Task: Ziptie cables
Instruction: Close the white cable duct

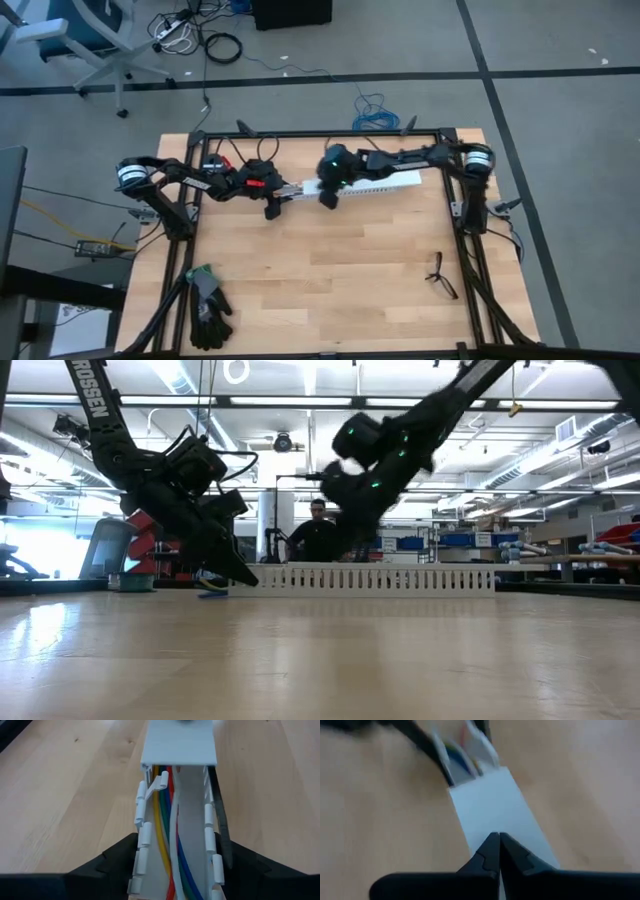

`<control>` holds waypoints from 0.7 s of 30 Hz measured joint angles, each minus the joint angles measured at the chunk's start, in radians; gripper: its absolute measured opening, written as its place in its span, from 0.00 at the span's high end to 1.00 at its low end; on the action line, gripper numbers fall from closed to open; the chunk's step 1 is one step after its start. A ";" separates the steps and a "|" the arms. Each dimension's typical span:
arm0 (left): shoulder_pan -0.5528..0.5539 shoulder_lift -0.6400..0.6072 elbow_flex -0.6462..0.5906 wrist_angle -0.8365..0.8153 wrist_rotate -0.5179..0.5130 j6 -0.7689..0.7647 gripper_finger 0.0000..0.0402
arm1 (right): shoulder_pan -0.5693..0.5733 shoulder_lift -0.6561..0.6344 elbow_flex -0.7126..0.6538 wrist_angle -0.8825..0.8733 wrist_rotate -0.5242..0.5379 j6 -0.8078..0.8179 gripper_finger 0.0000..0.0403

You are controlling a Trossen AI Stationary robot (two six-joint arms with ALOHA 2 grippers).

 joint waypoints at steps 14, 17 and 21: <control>-0.002 0.000 0.001 -0.004 -0.002 0.002 0.40 | 0.061 -0.062 0.059 0.085 0.167 -0.154 1.00; -0.002 0.000 0.002 -0.005 -0.002 0.002 0.40 | 0.048 -0.094 0.028 -0.049 0.174 -0.083 1.00; -0.005 0.001 0.002 0.002 -0.004 0.002 0.40 | 0.023 -0.016 0.018 -0.053 0.104 -0.019 1.00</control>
